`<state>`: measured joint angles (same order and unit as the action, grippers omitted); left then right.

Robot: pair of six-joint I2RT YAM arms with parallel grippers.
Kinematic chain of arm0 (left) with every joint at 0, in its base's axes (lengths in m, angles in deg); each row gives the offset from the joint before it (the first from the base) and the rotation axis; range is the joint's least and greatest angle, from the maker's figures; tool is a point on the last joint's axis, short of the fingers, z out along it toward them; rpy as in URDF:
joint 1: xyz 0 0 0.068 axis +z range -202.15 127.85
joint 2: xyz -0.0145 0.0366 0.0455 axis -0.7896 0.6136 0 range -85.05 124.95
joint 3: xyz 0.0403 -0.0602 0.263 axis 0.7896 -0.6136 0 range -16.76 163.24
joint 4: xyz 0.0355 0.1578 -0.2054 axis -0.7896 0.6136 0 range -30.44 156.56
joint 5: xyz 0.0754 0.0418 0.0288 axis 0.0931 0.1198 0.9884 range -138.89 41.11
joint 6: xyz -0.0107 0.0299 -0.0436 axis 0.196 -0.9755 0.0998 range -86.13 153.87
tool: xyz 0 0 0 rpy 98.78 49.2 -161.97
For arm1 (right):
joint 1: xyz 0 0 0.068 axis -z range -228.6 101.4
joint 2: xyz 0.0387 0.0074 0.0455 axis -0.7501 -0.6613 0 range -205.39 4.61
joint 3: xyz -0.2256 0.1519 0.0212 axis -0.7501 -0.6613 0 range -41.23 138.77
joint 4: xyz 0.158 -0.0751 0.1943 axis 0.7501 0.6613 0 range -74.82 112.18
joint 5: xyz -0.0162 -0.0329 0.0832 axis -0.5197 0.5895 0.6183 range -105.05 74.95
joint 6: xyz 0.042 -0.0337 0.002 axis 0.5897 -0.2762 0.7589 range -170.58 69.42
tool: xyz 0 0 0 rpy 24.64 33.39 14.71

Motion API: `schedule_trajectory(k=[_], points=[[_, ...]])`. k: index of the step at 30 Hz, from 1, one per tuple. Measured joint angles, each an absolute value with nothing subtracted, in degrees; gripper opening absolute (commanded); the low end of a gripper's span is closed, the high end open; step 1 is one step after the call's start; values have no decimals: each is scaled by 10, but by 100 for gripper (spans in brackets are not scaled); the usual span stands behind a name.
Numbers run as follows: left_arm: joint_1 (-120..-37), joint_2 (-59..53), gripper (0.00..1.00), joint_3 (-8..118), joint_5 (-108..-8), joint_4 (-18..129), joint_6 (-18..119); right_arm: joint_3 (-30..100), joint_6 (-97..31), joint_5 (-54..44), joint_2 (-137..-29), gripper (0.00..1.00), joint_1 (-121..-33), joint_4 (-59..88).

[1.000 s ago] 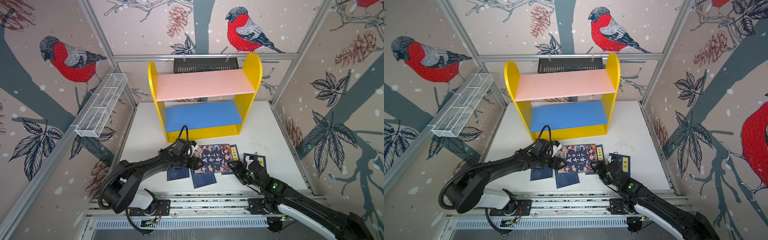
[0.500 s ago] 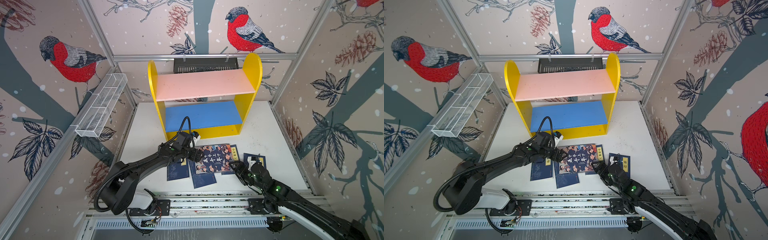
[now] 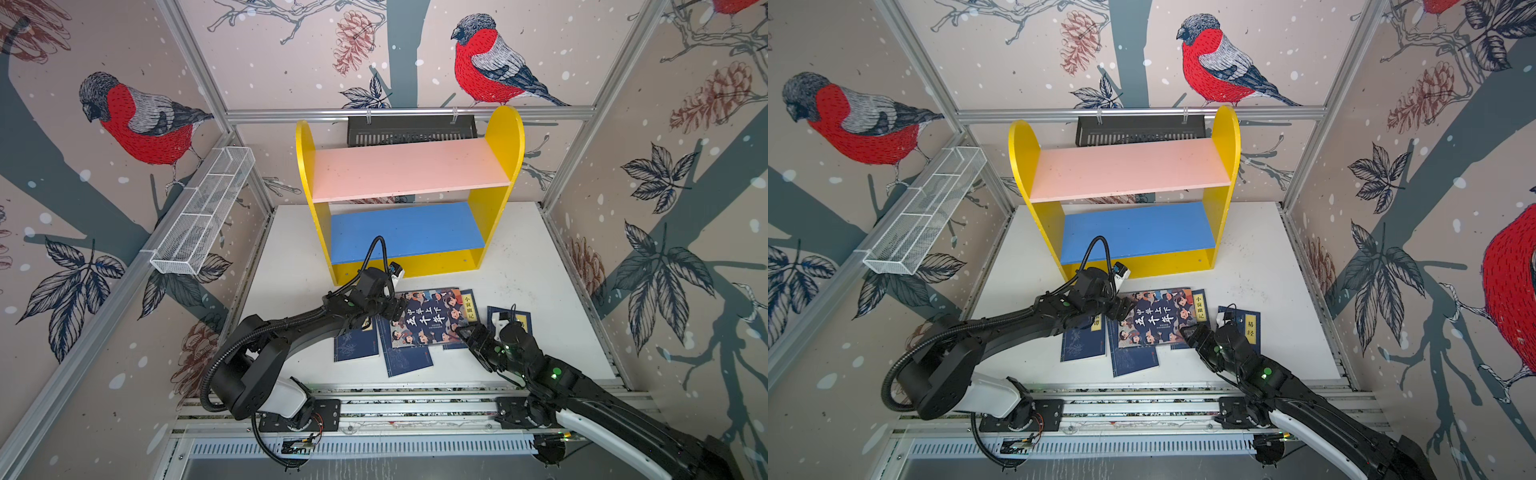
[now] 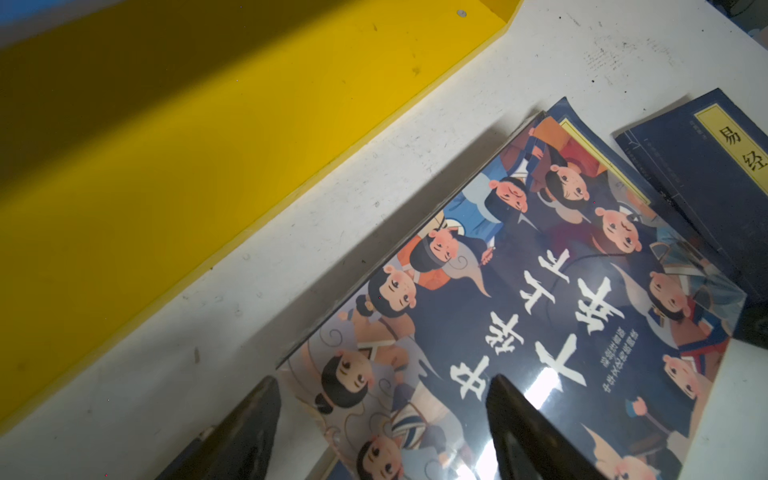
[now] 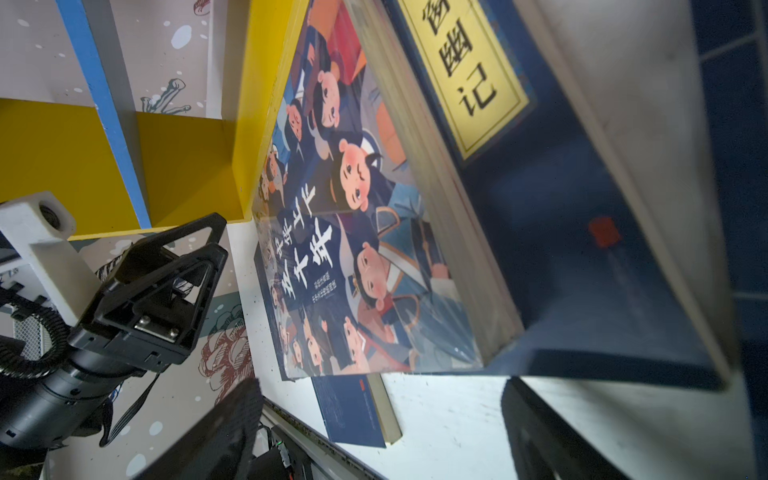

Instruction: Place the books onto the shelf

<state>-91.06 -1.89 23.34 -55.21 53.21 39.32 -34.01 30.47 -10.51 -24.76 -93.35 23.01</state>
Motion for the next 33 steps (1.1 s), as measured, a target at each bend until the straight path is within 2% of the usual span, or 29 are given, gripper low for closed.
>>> schedule_trajectory(k=[13,33], points=[[-925,11,79,214,-521,437,353,-340,304,-76,-253,92,-941,241],[-926,103,76,267,-534,450,367,-363,319,-64,-261,92,-959,191]])
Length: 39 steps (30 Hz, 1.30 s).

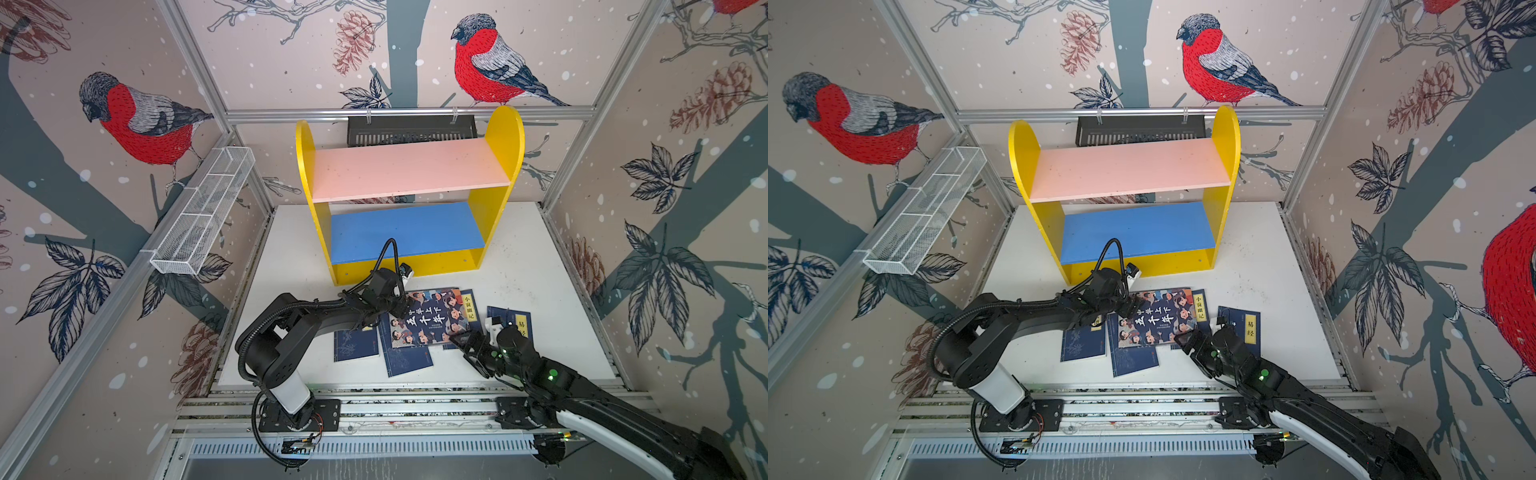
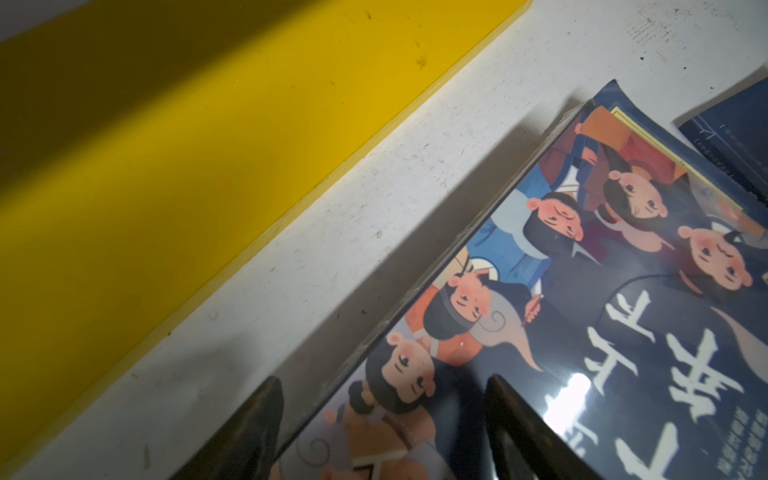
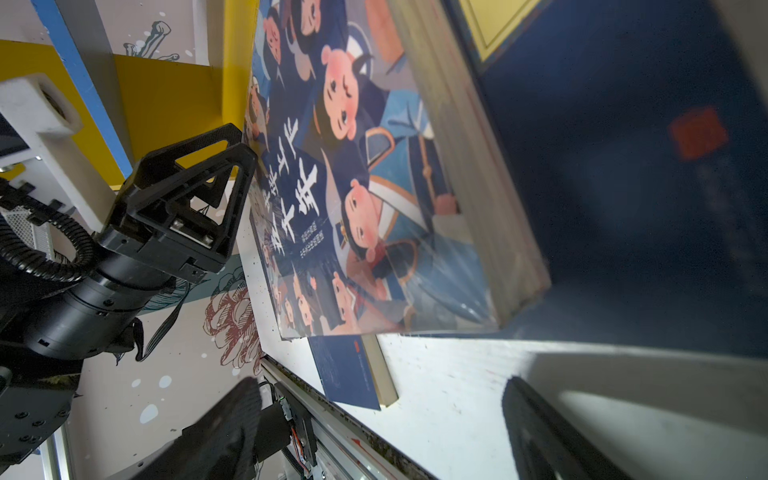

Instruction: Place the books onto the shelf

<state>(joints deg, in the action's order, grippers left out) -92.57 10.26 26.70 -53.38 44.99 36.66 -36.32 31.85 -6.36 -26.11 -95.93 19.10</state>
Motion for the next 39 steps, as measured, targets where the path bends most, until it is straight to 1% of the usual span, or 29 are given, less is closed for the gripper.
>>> schedule_trajectory(k=[7,14,20,30,39], points=[[-925,116,71,283,-558,464,368,-367,322,-64,-261,92,-962,172],[-925,120,69,293,-607,484,367,-378,324,-72,-262,93,-963,146],[-925,122,68,297,-639,493,364,-385,332,-83,-266,93,-964,121],[-925,120,68,298,-660,503,354,-386,334,-94,-275,93,-964,99],[-925,118,67,292,-721,536,353,-386,334,-99,-316,93,-969,66]])
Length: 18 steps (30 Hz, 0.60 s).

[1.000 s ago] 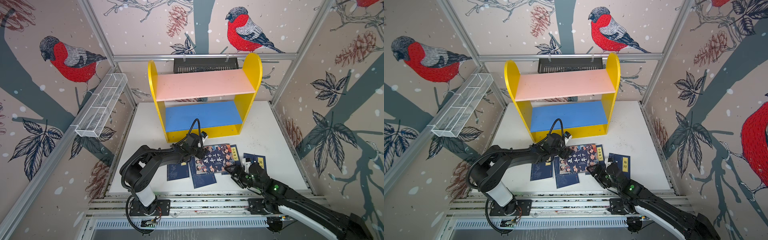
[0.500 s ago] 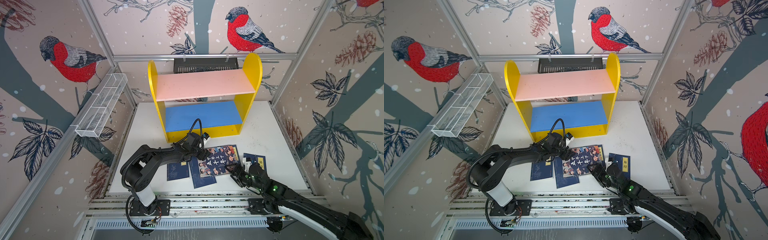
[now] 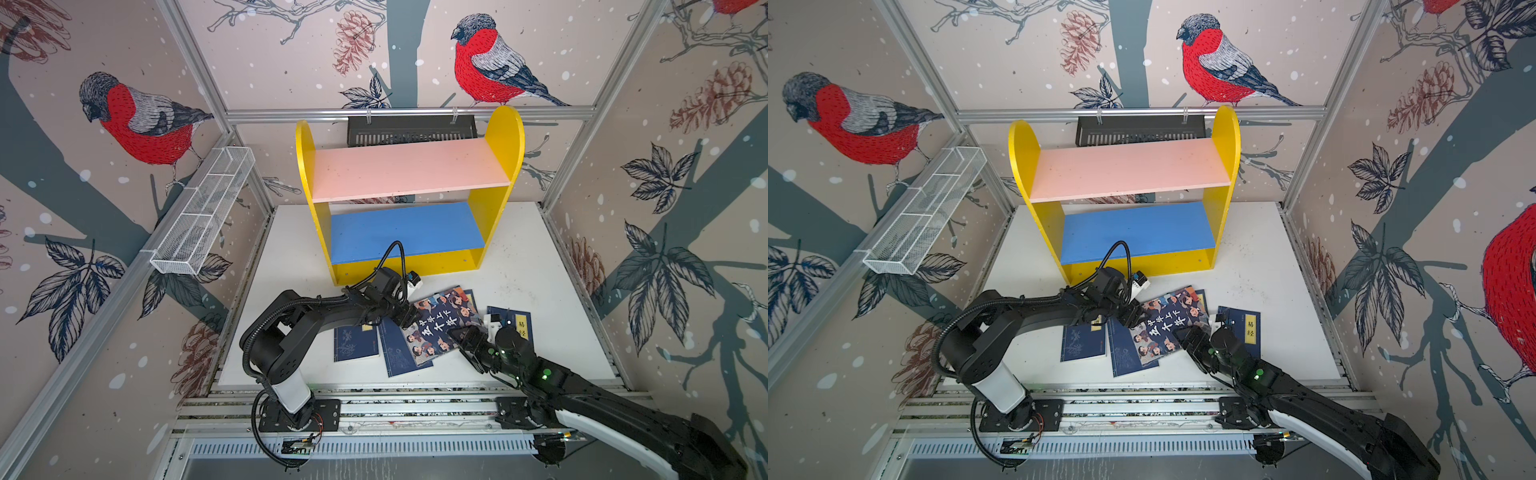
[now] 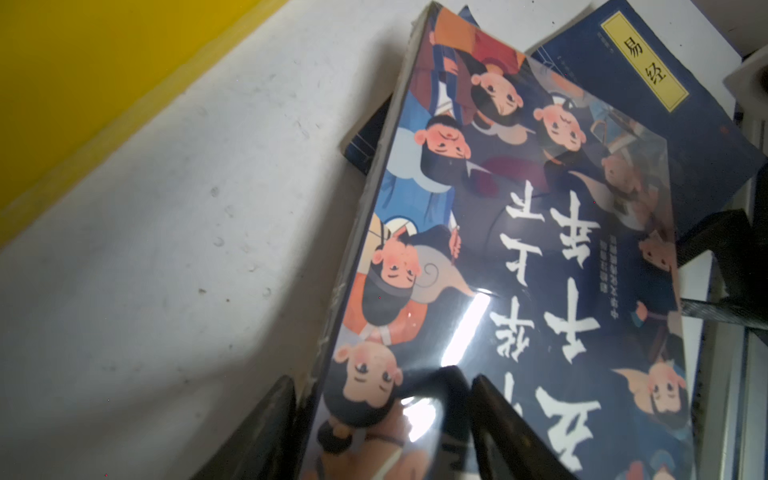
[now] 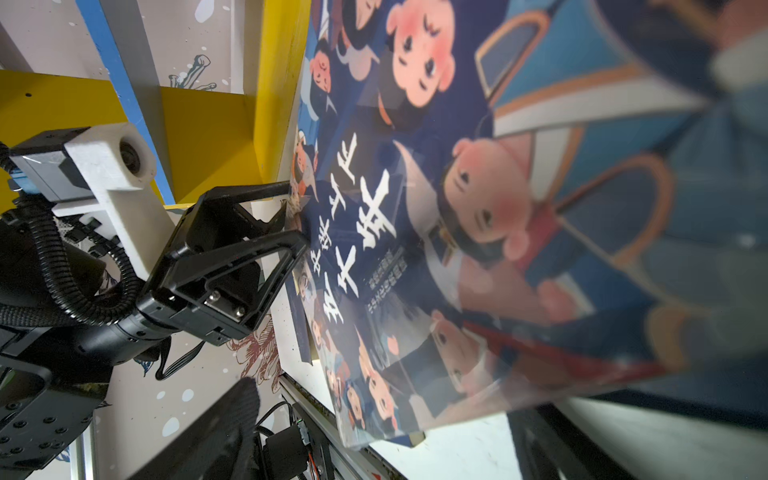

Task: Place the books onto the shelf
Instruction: 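Grasp the edge of the illustrated book with the left gripper and lift it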

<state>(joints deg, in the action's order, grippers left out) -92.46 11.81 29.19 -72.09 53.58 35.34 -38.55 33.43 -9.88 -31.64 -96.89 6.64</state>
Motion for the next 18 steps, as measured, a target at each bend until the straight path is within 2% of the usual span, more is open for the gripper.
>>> schedule_trajectory(k=[11,18], points=[[-927,118,66,290,-761,560,353,-380,334,-115,-352,93,-987,32],[-933,120,67,294,-767,568,351,-379,334,-124,-354,89,-997,33]])
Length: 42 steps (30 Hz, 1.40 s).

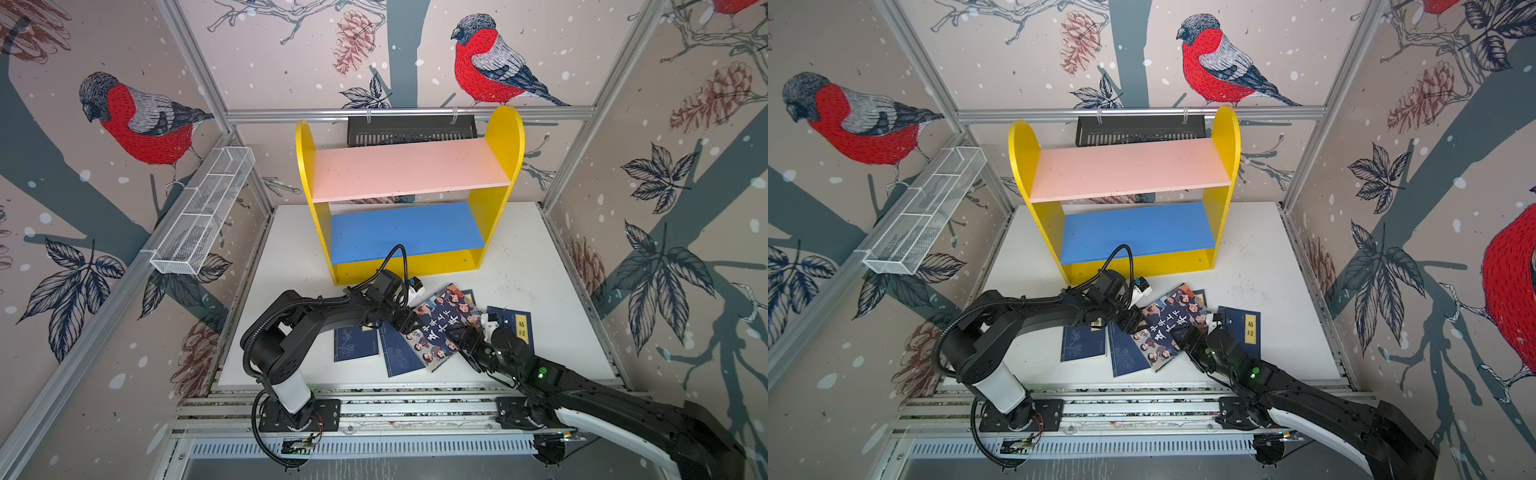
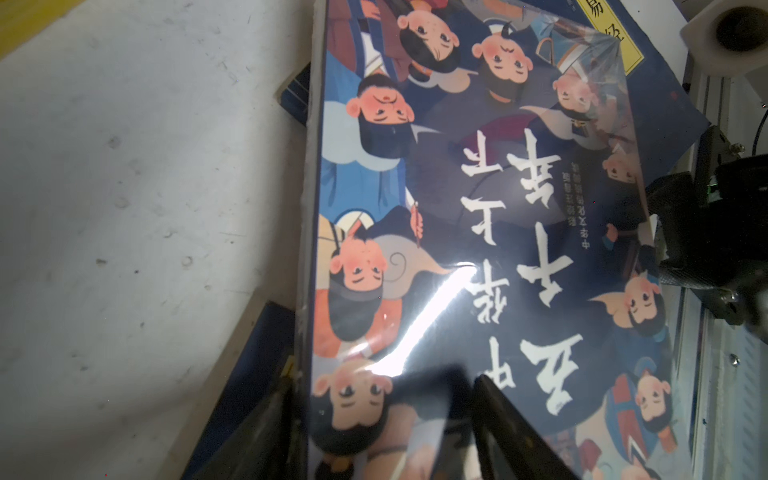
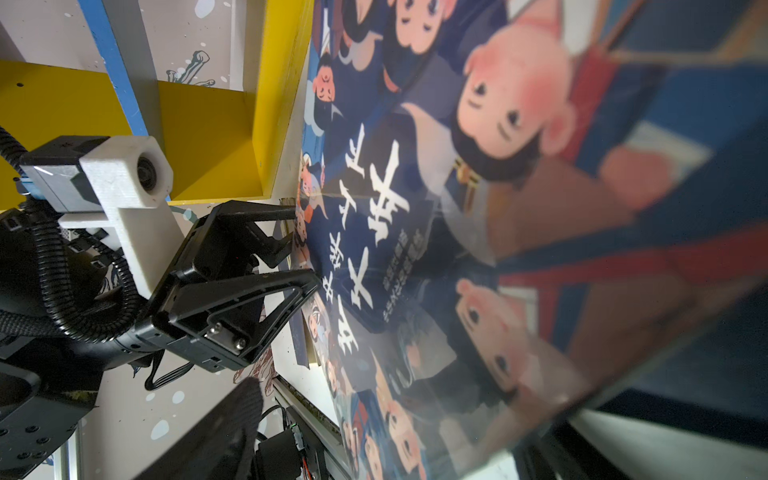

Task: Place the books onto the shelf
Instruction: 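Grasp the edge of the illustrated book with the left gripper and lift it, then grasp the book's opposite edge with the right gripper while the left gripper lifts it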

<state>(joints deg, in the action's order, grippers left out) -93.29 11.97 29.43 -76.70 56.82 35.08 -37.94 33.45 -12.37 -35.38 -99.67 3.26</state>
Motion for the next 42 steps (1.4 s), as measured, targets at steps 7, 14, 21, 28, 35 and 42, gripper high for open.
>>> schedule_trajectory(k=[7,14,21,28,35,42], points=[[-936,123,66,299,-782,574,350,-379,335,-139,-355,83,-1012,28],[-939,125,66,304,-790,585,350,-366,334,-150,-364,75,-1022,25],[-939,126,66,306,-803,588,354,-350,331,-160,-380,63,-1030,20],[-941,125,66,306,-816,591,355,-349,319,-172,-399,42,-1031,12],[-942,119,68,317,-812,620,353,-348,321,-190,-400,19,-1031,1],[-946,89,70,365,-792,709,344,-345,317,-193,-343,10,-1031,26]])
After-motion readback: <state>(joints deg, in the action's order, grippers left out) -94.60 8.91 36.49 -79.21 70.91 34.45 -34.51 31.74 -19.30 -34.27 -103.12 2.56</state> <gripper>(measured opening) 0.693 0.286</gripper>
